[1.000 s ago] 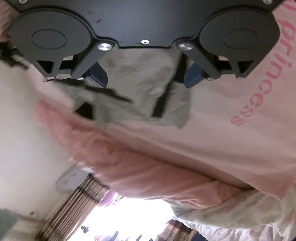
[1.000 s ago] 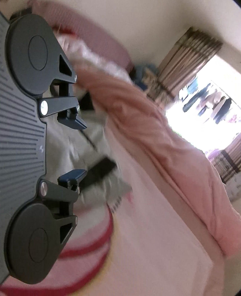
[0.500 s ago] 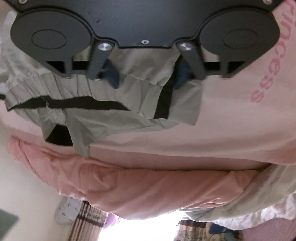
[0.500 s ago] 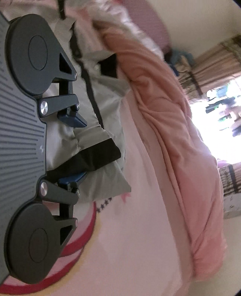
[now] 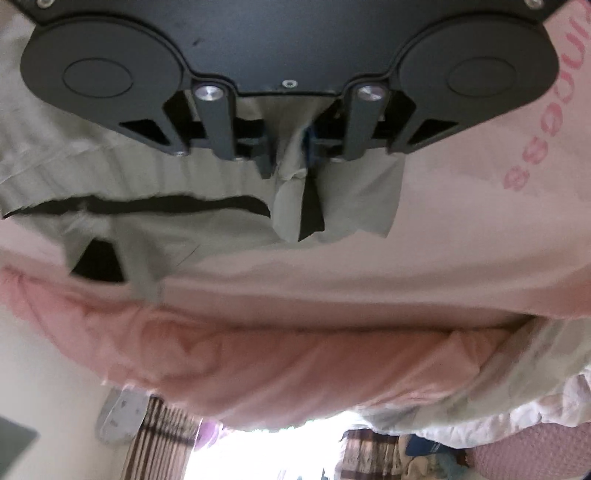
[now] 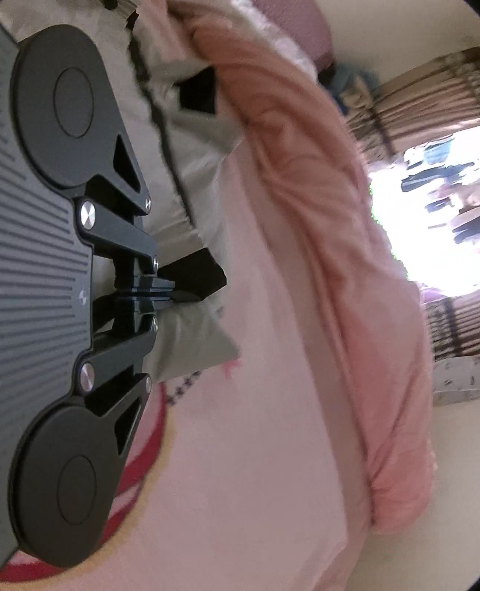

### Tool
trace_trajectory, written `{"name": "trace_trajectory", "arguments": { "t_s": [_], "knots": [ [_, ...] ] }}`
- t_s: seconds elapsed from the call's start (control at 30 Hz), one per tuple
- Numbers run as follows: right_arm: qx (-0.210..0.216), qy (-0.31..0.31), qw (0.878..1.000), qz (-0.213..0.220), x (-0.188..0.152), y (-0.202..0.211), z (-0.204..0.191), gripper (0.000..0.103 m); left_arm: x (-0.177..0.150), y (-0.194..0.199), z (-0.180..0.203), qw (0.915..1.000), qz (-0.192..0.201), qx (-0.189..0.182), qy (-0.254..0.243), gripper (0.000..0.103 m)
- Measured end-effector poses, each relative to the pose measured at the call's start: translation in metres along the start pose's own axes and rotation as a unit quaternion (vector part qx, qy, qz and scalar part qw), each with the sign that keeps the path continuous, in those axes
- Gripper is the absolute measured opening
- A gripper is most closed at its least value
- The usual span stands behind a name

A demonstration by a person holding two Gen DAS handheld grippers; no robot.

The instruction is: Fold large clothes

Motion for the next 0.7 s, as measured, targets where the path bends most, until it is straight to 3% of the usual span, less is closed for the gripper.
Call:
{"name": "trace_trajectory", "arguments": {
  "t_s": [0.13,0.17,0.2,0.27,0.4,0.53,0.63,0.7],
  "knots": [
    [-0.004,-0.010,1.000,0.000,-0.002,0.003,0.004,0.005,0.006,0.005,-0.004,0.9999,0.004,0.013,0.009,0.048],
    [-0.017,-0.003,1.000,0.005,0.000,0.010,0.002,0.019,0.009,0.014,-0.003,0.9996,0.009,0.024,0.009,0.050],
    [-0.028,0.006,0.999,0.015,0.000,0.018,-0.002,0.024,0.011,0.025,-0.001,0.9993,0.016,0.032,0.004,0.052],
    [-0.036,0.030,0.998,0.042,-0.002,0.045,-0.014,0.024,0.011,0.050,0.009,0.9990,0.028,0.034,-0.012,0.053],
    [0.051,0.081,0.993,0.073,-0.031,0.107,-0.066,0.024,-0.012,0.103,0.048,0.9990,0.035,-0.020,-0.021,0.061],
    [0.137,0.131,0.980,0.055,-0.090,0.133,-0.130,0.024,-0.064,0.135,0.100,0.9962,0.030,-0.076,-0.031,0.062],
    [0.161,0.155,0.974,0.026,-0.134,0.134,-0.160,0.023,-0.105,0.142,0.132,0.9935,0.025,-0.096,-0.055,0.063],
    [0.149,0.174,0.973,0.008,-0.157,0.128,-0.168,0.023,-0.125,0.136,0.138,0.9942,0.003,-0.087,-0.063,0.063]
  ]
}}
Point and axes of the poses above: each gripper's, at about its wrist camera, not at the fingertips, and y roughly against the way its jaws point, z to its right, x to its top, the point moved 2 cm from there along -y, roughly the way its jaws point, and after that the axes turned 1 degree about y, right-handed, at the moved point
